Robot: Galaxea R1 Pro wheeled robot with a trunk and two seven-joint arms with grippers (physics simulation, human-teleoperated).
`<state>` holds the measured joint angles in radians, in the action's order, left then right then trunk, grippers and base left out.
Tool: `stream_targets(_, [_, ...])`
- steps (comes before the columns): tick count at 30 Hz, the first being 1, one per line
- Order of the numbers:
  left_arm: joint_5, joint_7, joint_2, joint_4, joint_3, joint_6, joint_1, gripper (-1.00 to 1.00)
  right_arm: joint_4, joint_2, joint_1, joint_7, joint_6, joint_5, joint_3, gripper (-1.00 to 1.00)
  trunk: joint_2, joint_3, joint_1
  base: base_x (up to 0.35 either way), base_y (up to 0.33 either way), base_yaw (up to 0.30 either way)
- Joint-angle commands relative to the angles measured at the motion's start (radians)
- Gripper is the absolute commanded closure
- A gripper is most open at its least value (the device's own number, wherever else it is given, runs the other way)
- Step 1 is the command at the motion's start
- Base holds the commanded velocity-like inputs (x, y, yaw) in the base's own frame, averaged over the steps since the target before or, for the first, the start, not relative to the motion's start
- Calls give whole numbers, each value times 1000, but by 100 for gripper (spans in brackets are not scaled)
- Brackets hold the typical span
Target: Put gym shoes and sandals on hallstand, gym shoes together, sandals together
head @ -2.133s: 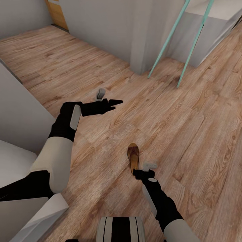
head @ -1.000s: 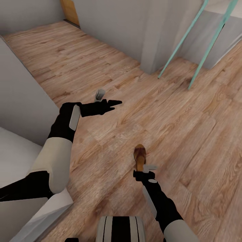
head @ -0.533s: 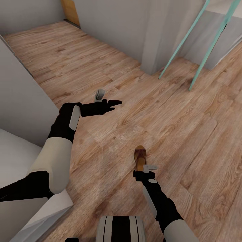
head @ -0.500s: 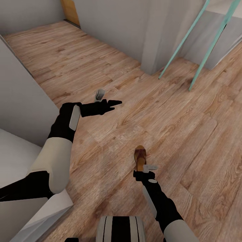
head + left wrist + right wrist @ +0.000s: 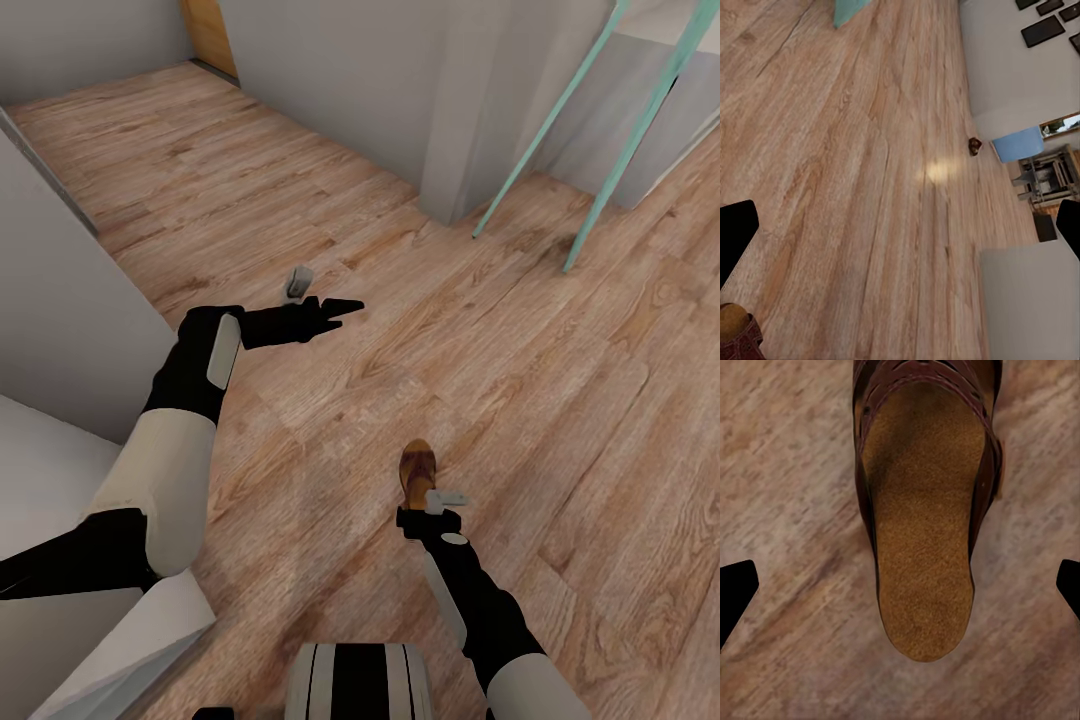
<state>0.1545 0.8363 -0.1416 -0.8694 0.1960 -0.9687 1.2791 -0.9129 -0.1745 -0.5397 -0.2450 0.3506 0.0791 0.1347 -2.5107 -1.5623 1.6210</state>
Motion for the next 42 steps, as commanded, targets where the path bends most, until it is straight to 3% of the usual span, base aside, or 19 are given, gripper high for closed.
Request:
stream_targets(1, [-3, 4, -1, 0, 4, -4, 0, -100, -1, 0, 0, -8, 4, 8, 2, -100, 0, -1, 0, 104, 0, 0])
stream_targets(30, [-3, 6, -1, -10, 2, -2, -4, -100, -1, 0, 0, -8, 4, 7, 0, -100, 0, -2, 0, 12, 0, 0])
stream_targets(39, [-2, 6, 0, -10, 2, -3, -4, -100, -3, 0, 0, -8, 4, 8, 0, -100, 0, -13, 0, 0, 0, 0])
stream_targets(42, [-1, 6, -1, -10, 2, -4, -4, -100, -3, 0, 0, -8, 4, 8, 0, -100, -1, -29, 1, 0, 0, 0])
